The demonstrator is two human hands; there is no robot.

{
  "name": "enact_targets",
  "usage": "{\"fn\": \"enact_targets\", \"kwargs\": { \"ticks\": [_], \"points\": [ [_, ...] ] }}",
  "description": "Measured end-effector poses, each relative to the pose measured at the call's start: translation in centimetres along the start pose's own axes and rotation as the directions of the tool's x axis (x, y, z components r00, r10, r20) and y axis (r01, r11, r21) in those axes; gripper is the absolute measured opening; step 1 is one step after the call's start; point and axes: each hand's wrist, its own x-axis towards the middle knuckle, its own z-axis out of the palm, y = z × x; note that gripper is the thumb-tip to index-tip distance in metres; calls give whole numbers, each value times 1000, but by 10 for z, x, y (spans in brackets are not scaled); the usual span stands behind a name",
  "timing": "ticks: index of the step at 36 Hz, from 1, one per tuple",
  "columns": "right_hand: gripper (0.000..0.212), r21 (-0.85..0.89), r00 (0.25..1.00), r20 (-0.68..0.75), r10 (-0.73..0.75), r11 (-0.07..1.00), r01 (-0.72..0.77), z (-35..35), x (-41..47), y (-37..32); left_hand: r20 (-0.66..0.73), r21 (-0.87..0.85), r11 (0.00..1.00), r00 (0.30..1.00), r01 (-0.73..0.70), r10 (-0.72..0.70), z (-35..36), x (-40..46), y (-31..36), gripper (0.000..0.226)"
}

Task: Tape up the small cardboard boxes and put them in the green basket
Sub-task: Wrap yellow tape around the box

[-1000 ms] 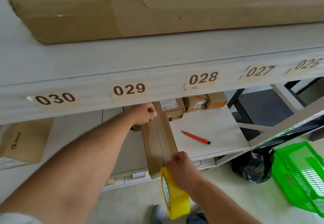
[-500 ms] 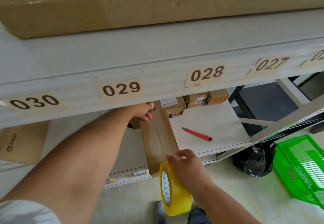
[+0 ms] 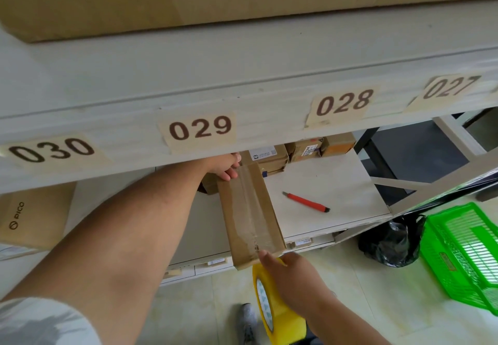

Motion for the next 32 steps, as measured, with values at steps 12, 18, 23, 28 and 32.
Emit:
{"fn": "enact_targets", "kwargs": {
  "ticks": [12,18,23,28,32],
  "points": [
    [47,-2,999,7,-53,999,53,12,13,-2,-50,122,991,997,-47,53,-4,3,-1,17],
    [46,-29,998,-7,-60,998,60,14,16,1,-10,89,995,999,-40,41,-5,1,-1,16],
    [43,-125,998,-17,-68,990,65,18,21,3,-13,91,994,998,-56,58,-5,2,-1,17],
    [40,-124,998,-34,-46,991,41,19,20,2,-7,94,993,998,-68,69,-8,2,-5,23],
    [40,-99,998,-38,-40,994,36,19,19,0,-23,88,994,998,-60,62,-9,3,-6,14]
  ]
}}
